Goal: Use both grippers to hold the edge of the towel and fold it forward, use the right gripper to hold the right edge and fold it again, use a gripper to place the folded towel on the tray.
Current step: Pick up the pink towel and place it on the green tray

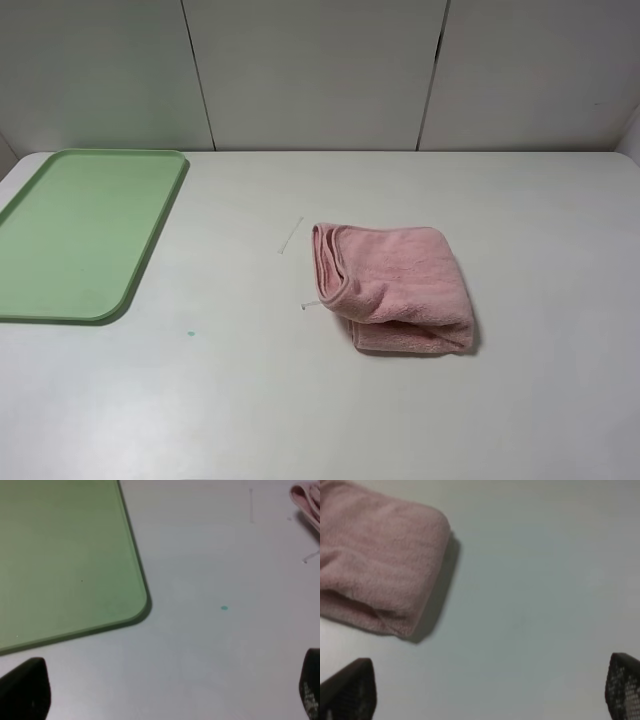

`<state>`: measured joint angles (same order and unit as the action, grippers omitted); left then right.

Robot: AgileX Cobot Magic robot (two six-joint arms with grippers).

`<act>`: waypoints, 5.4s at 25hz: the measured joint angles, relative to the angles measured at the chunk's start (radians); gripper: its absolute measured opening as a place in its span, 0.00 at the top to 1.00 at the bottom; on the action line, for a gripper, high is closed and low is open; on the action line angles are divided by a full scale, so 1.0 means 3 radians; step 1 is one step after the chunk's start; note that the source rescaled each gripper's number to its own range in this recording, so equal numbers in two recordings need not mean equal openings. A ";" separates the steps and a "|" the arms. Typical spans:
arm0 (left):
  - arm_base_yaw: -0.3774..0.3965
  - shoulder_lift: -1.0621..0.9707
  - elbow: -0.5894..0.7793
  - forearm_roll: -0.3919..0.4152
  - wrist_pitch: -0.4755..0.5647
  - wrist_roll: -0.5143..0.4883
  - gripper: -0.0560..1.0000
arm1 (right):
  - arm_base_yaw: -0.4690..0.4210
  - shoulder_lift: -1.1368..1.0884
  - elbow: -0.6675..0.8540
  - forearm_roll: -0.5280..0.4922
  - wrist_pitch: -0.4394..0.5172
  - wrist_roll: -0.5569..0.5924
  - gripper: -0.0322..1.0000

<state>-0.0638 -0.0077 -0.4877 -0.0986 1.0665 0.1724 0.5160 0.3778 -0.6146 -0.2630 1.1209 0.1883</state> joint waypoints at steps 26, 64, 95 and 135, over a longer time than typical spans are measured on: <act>0.0000 0.0000 0.0000 0.0007 0.0000 0.0000 0.00 | -0.1269 -0.1285 0.0379 0.0516 -0.0290 -0.0544 0.00; 0.0000 0.0000 0.0000 0.0007 0.0000 0.0000 0.00 | -0.1269 -0.1285 0.0379 0.0544 -0.0293 -0.0595 0.00; -0.0170 0.1972 -0.0280 -0.0475 -0.0493 0.0258 0.01 | -0.1269 -0.1285 0.0379 0.0547 -0.0297 -0.0595 0.00; -0.1969 0.5124 -0.1351 -0.1096 -0.1938 -0.0592 0.04 | -0.1269 -0.1285 0.0379 0.0547 -0.0297 -0.0595 0.00</act>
<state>-0.6544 1.5294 -0.8931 -0.4275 0.4850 -0.0053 0.1355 -0.0078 -0.5008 -0.0989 1.0318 0.0097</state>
